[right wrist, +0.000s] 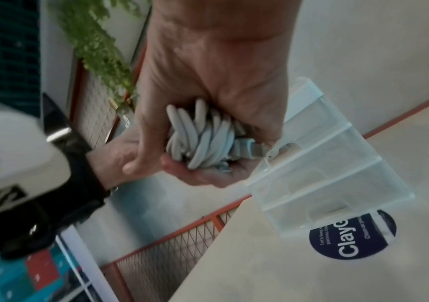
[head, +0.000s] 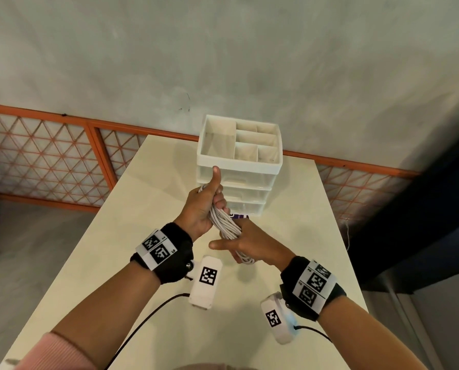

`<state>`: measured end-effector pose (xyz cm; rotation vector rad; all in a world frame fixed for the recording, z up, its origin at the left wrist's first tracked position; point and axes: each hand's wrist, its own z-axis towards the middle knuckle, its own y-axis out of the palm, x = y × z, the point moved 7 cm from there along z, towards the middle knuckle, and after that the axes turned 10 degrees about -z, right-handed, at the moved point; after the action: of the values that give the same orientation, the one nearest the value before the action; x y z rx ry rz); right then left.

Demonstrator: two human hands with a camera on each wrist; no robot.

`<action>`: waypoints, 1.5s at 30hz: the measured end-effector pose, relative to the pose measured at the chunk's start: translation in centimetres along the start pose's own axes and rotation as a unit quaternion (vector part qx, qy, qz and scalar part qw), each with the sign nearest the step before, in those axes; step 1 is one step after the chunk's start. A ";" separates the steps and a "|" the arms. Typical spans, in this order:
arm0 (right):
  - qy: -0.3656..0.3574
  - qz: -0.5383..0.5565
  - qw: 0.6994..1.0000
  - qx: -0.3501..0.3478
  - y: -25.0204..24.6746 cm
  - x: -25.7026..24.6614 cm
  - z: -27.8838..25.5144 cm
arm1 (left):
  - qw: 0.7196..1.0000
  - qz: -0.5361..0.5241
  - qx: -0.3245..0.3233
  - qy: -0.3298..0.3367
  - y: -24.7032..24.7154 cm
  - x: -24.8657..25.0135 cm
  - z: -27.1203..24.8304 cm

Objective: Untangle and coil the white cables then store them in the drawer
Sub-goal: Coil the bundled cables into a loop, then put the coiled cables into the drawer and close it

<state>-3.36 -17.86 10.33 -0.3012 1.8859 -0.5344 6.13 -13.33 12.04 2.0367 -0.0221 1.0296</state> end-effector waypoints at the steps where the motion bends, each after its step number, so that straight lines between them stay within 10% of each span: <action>1: 0.004 -0.011 1.000 0.011 0.0 0.2 0.1 | 1.000 0.001 -0.001 -0.008 -0.1 -0.3 0.2; 29: 0.044 0.035 0.998 0.013 0.5 4.8 -0.3 | 0.968 -0.060 0.019 -0.243 -1.9 -8.3 4.3; 39: 0.139 0.126 0.982 -0.039 -3.3 11.6 3.4 | 0.968 0.056 0.004 -0.245 -1.4 -11.0 10.4; 45: 0.169 0.140 0.975 -0.045 -4.7 15.1 4.3 | 0.992 0.008 0.097 -0.082 -3.8 -9.3 14.1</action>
<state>-5.10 -29.67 -0.88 0.0027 2.2410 -0.3206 10.62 -23.51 -1.24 2.2982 -0.0243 0.9010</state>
